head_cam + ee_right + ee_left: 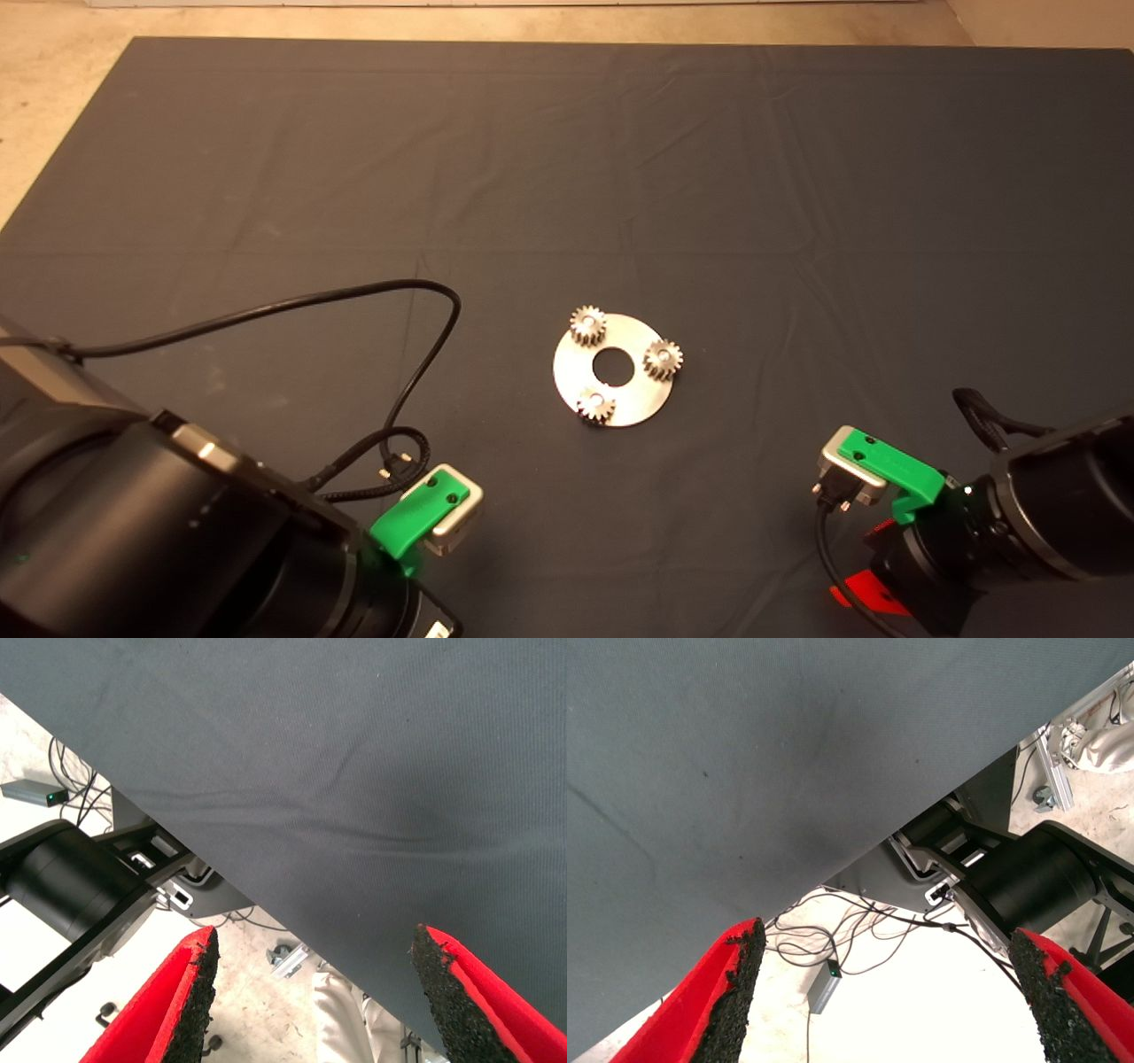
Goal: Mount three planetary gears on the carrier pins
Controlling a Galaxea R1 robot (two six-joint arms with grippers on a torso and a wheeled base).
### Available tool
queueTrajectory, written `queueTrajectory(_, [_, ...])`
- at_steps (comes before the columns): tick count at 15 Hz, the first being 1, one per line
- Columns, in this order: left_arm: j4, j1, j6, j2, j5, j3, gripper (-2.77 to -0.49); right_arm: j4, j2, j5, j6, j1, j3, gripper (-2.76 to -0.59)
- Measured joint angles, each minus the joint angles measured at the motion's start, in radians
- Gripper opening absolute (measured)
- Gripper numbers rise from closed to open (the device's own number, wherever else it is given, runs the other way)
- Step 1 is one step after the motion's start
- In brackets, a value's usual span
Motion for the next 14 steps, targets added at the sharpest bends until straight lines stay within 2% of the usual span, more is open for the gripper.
queueTrajectory(5, [-0.001,0.037,-0.004,-0.003,0.000,0.000,-1.35,0.000,-0.002,0.001,0.009,-0.011,0.000,-1.75])
queueTrajectory(7, [-0.001,0.041,-0.004,-0.015,0.001,0.000,-1.35,0.001,-0.002,0.003,0.009,-0.029,0.000,-1.75])
queueTrajectory(14, [-0.002,0.069,-0.004,-0.064,0.001,0.000,-1.35,0.001,0.000,0.006,0.009,-0.030,0.000,-1.75])
